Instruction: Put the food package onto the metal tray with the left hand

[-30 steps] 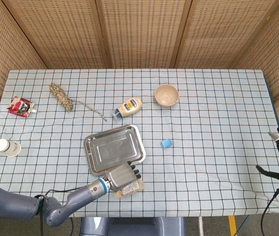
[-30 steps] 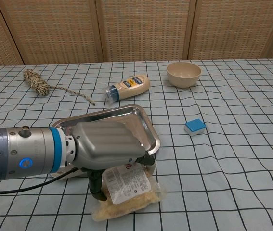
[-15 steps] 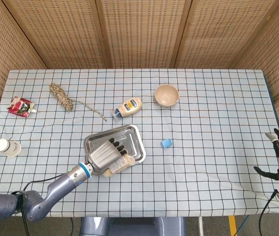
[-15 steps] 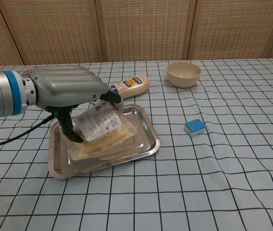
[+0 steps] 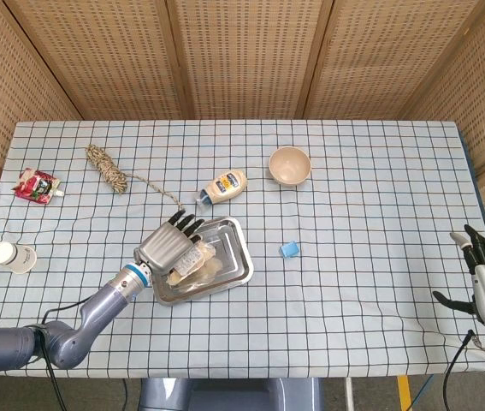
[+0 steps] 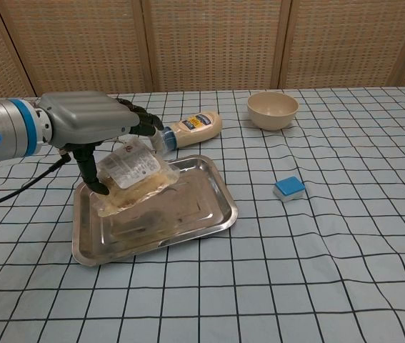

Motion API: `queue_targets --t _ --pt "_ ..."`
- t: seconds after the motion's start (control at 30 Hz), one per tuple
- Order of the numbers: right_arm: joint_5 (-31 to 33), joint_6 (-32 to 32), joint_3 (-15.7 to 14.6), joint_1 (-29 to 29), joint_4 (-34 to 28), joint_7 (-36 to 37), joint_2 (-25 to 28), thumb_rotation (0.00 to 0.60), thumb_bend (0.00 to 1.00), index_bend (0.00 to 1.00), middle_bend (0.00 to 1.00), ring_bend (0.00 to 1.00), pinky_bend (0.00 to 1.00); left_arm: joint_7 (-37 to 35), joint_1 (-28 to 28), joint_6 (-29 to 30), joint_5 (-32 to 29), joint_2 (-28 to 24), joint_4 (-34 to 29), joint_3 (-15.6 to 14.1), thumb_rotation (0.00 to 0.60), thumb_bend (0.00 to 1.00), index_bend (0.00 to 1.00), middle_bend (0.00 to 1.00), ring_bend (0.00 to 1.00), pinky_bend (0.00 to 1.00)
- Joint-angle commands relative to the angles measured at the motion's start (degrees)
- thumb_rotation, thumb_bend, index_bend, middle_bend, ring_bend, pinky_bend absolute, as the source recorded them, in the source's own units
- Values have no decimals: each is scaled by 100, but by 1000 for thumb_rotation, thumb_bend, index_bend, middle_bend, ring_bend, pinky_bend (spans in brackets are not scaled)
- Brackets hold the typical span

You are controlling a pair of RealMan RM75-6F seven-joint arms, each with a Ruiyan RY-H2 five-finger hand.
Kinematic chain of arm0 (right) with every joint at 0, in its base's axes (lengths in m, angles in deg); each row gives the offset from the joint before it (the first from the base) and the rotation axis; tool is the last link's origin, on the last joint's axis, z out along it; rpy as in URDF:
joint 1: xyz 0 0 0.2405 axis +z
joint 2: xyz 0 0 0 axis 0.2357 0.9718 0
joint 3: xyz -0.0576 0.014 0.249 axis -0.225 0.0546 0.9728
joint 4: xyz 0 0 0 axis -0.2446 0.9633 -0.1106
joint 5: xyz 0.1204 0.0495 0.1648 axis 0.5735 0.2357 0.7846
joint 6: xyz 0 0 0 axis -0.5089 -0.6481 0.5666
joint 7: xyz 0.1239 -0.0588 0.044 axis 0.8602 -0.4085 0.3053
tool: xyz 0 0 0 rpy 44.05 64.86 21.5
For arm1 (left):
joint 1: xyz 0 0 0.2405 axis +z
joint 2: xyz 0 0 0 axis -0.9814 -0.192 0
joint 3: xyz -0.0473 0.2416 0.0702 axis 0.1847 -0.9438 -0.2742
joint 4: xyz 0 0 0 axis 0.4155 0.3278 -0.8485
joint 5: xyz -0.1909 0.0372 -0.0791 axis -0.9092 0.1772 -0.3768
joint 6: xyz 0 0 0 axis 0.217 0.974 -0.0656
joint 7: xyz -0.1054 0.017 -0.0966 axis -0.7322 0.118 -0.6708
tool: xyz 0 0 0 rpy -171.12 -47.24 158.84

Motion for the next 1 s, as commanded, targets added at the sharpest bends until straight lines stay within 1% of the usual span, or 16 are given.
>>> queue_targets --t 0.03,0.13,0.3,0.33,0.37,0.47,0.53,0.57,0.67,0.77,0.93,1.0 --pt "-21 -16 -7 -4 -17 -3 7 600 75 146 0 0 0 92 19 164 -88 -6 -115 13 600 83 14 0 0 0" --pt "-48 -39 -14 -10 -32 -6 11 600 74 147 0 0 0 140 47 261 -133 -65 -217 5 600 55 9 0 0 0" --pt "-89 -46 -43 -14 -59 -29 11 600 74 147 0 0 0 219 127 468 -119 -220 -414 -42 600 51 7 0 0 0" --pt "-117 -44 -60 -11 -67 -51 9 600 74 147 0 0 0 159 228 625 -70 -320 -572 -62 600 51 7 0 0 0" --pt "-152 -45 -82 -9 -68 -92 0 600 74 147 0 0 0 94 429 949 127 -471 -805 -148 600 51 7 0 0 0" --pt "-168 -52 -101 -10 -63 -158 -24 600 73 147 0 0 0 -23 875 1616 696 -683 -1078 -392 600 52 7 0 0 0" --pt "-161 -48 -114 -6 -42 -252 -65 600 74 147 0 0 0 -221 1411 2340 1089 -849 -1274 -636 600 57 8 0 0 0" --pt "-161 -44 -120 -4 -40 -288 -78 600 74 147 0 0 0 -322 1610 2583 1229 -895 -1313 -722 600 59 8 0 0 0" --pt "-185 -58 -137 2 -55 -394 -115 600 73 147 0 0 0 -641 2243 3328 1652 -951 -1193 -962 600 63 8 0 0 0" --pt "-249 -91 -166 3 -77 -505 -151 600 74 146 0 0 0 -892 2811 3894 1936 -952 -860 -1170 600 62 2 0 0 0" --pt "-317 -97 -203 20 -106 -657 -209 600 74 146 0 0 0 -1420 3453 4355 2100 -959 -487 -1324 600 63 0 0 0 0" --pt "-367 -89 -240 29 -124 -750 -240 600 74 147 0 0 0 -1785 3785 4550 2092 -1003 -342 -1381 600 63 0 0 0 0"
